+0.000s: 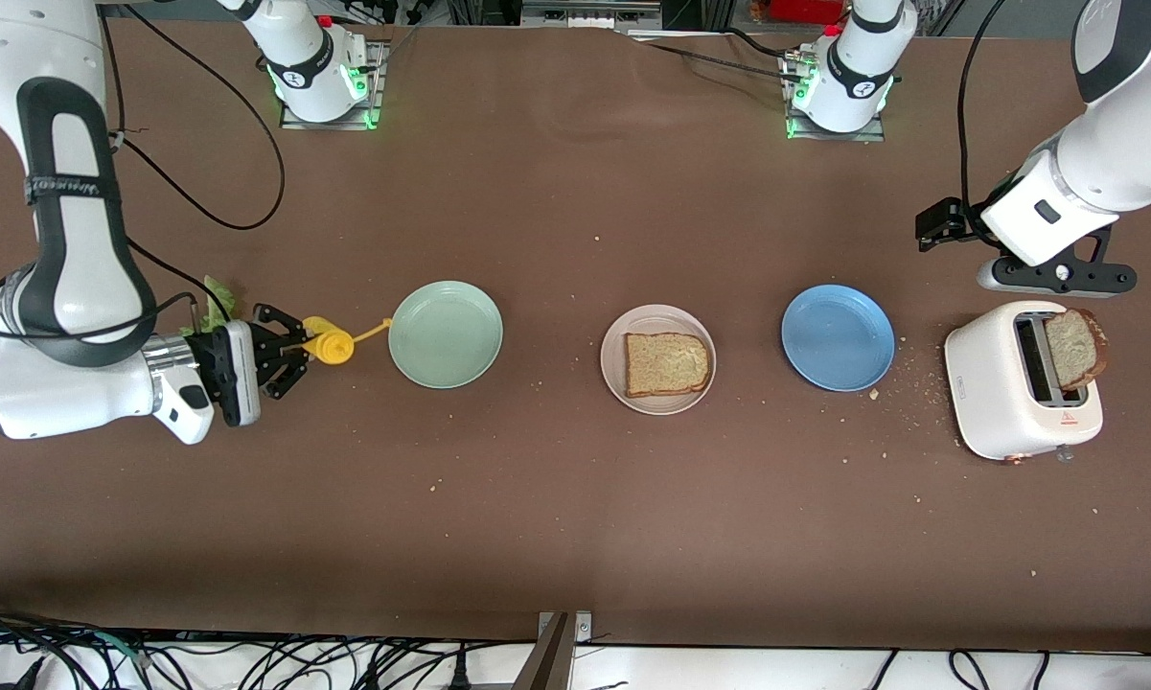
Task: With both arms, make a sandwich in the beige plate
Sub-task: 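Carry the mustard bottle back beside the lettuce with the right gripper, then set the mustard bottle upright, open the right gripper and withdraw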
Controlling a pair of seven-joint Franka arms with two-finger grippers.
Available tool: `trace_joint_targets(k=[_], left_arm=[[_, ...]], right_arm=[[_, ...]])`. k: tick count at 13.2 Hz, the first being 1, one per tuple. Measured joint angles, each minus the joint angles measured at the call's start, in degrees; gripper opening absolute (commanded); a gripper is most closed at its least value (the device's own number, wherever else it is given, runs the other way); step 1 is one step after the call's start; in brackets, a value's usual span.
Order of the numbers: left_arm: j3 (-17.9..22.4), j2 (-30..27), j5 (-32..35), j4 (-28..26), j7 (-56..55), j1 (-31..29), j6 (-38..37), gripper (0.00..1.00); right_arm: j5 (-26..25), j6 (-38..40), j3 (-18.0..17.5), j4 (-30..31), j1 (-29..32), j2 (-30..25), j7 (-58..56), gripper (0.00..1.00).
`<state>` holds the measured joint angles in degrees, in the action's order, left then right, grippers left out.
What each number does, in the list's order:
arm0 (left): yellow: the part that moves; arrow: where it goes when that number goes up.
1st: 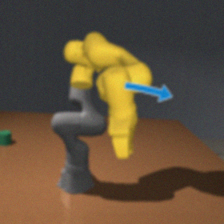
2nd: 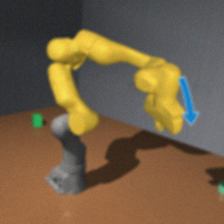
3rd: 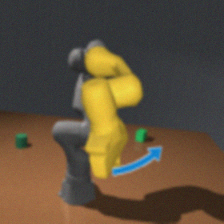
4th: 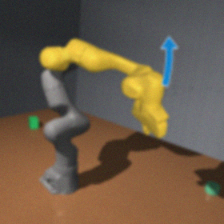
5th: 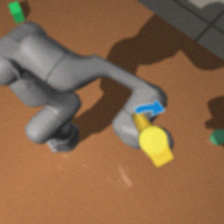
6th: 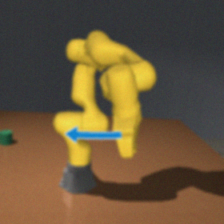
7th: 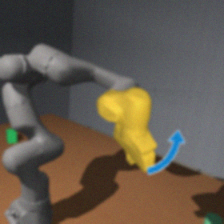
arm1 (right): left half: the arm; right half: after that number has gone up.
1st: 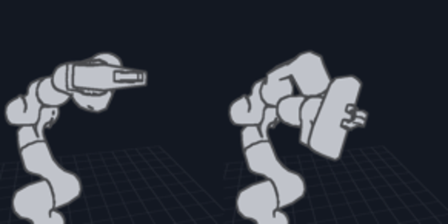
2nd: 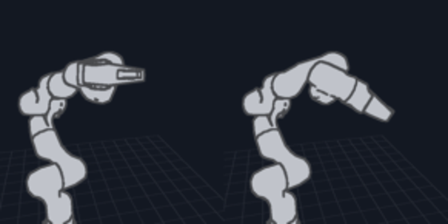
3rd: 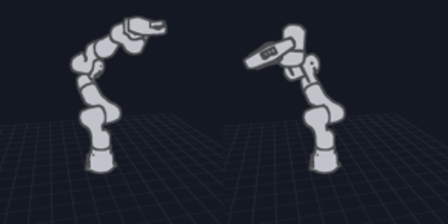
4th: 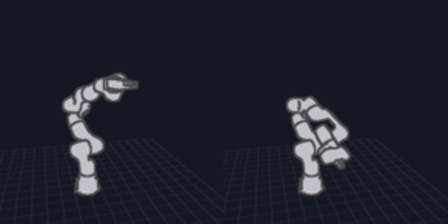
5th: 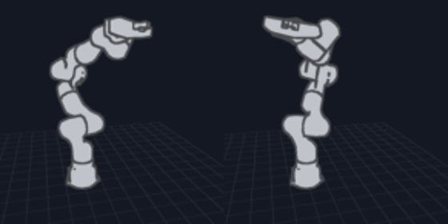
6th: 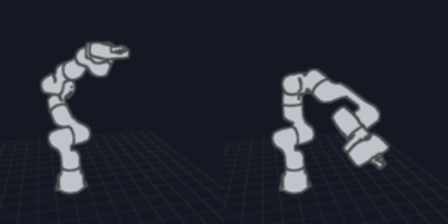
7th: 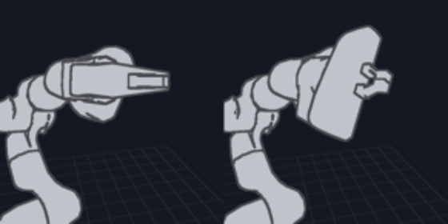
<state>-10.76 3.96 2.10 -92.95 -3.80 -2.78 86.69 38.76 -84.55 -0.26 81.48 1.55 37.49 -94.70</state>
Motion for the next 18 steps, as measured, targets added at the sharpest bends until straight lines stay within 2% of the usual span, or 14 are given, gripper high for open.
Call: trace_joint_targets(k=[4,8,12,16,17,18], left_arm=[[0.0,0.0,0.0,0.0,0.0,0.0,0.0,1.00],[0.0,0.0,0.0,0.0,0.0,0.0,0.0,1.00],[0.0,0.0,0.0,0.0,0.0,0.0,0.0,1.00],[0.0,0.0,0.0,0.0,0.0,0.0,0.0,1.00],[0.0,0.0,0.0,0.0,0.0,0.0,0.0,1.00],[0.0,0.0,0.0,0.0,0.0,0.0,0.0,1.00]], right_arm=[[2.8,0.2,0.0,9.1,4.1,1.6,-21.0,0.00],[3.2,1.9,-0.2,10.8,9.0,5.0,-35.3,0.00],[5.8,5.8,-0.2,10.8,11.1,9.2,-41.8,0.00],[6.1,6.1,-0.3,10.8,11.7,12.0,-43.5,0.00],[6.1,6.1,-0.4,10.7,11.7,12.2,-43.5,0.22],[6.1,6.1,-0.5,10.6,11.7,12.4,-43.5,0.35]])
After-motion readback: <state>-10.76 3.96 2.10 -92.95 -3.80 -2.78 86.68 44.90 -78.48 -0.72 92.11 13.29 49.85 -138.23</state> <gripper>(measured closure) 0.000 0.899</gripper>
